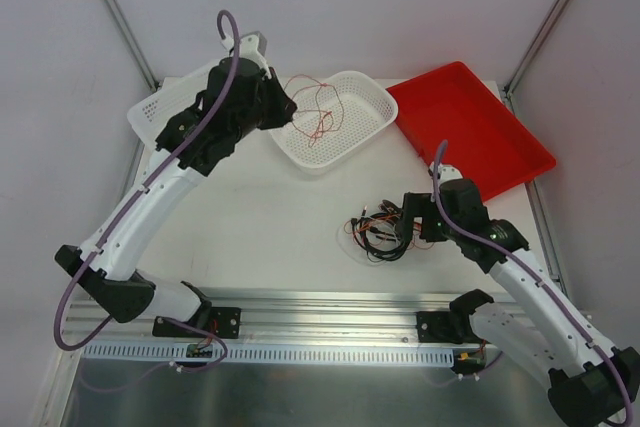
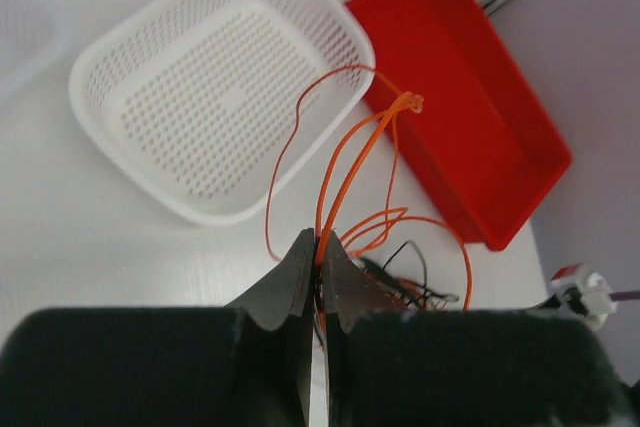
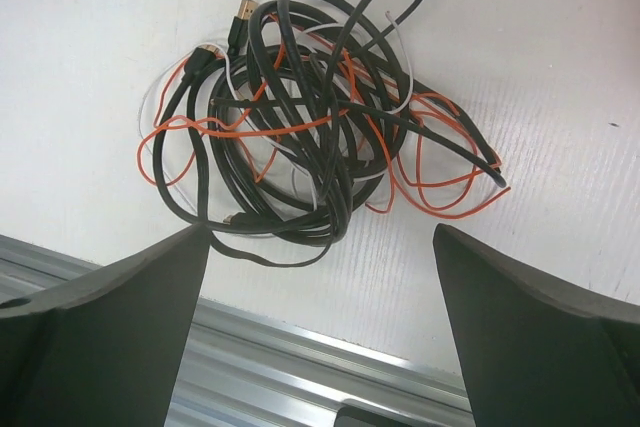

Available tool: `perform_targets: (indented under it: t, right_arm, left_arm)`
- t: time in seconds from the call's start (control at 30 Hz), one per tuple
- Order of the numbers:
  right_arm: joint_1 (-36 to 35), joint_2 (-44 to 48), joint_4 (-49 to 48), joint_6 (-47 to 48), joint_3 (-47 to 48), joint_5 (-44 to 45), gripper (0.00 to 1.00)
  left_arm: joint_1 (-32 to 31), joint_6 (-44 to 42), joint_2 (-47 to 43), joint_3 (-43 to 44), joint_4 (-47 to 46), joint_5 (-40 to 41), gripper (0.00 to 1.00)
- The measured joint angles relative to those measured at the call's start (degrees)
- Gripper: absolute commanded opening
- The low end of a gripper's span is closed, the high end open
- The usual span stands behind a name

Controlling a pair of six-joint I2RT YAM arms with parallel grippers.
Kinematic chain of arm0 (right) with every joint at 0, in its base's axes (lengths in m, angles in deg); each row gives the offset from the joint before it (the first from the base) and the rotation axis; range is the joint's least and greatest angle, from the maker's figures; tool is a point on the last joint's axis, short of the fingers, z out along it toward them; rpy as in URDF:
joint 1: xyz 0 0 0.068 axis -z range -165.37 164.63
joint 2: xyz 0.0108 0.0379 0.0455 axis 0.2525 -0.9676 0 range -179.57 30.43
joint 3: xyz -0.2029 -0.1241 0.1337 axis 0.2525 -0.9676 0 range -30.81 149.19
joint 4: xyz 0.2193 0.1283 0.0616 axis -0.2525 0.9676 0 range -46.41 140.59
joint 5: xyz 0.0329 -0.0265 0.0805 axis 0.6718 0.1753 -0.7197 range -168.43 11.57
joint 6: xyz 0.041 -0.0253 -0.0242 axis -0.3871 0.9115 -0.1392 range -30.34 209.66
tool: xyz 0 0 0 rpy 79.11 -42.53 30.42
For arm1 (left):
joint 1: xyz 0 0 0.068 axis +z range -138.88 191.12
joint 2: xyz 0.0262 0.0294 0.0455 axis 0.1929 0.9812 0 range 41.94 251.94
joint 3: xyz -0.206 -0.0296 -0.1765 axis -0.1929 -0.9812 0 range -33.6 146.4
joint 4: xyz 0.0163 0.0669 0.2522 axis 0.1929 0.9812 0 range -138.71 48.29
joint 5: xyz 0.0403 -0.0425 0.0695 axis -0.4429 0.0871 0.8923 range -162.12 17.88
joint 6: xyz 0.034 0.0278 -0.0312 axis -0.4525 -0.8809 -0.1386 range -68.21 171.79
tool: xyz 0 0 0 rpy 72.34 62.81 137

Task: Untangle the cables

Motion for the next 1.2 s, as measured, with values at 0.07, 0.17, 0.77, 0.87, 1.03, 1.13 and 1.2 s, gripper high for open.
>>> perform_targets:
  t: [0.07,0.17,0.77,0.87,1.03,1.13,1.2]
  right_arm:
    - [0.0,1.01,0.68,0.13,0.46,0.07,1.0]
    - [0.0,2.36,1.53,0.15,0.79,0.07,1.0]
    - [0.0,5.27,4.35,0.17,0.79,-0.02,0.97]
    - [0.0,5.05,4.35,0.35,0.79,0.0,0.97]
    - [0.0,2.86,4.2,1.2,0.81,0.26,0.99]
    - [0.02,0.63,3.45,1.49,0.81,0.31,0.96]
    - [0.04,-0.68,2.25,1.44,0.79,0.28,0.91]
  left_arm:
    - [0.35,-1.05,1.95,6.23,0.26,-0.02,0.0]
    - [1.14,-2.71,6.78,15.58,0.09,-0.02,0.0]
    - [8.57,-7.39,46.12,33.42,-2.54,-1.64,0.76]
    - [9.14,-8.09,47.06,30.99,-2.69,-2.16,0.93]
    - [9.2,-8.24,39.8,19.5,-3.72,-3.76,0.99]
    - [8.9,-7.87,31.34,10.05,-3.41,-5.18,0.99]
    - [8.02,-7.3,24.28,3.72,-3.76,-6.29,0.99]
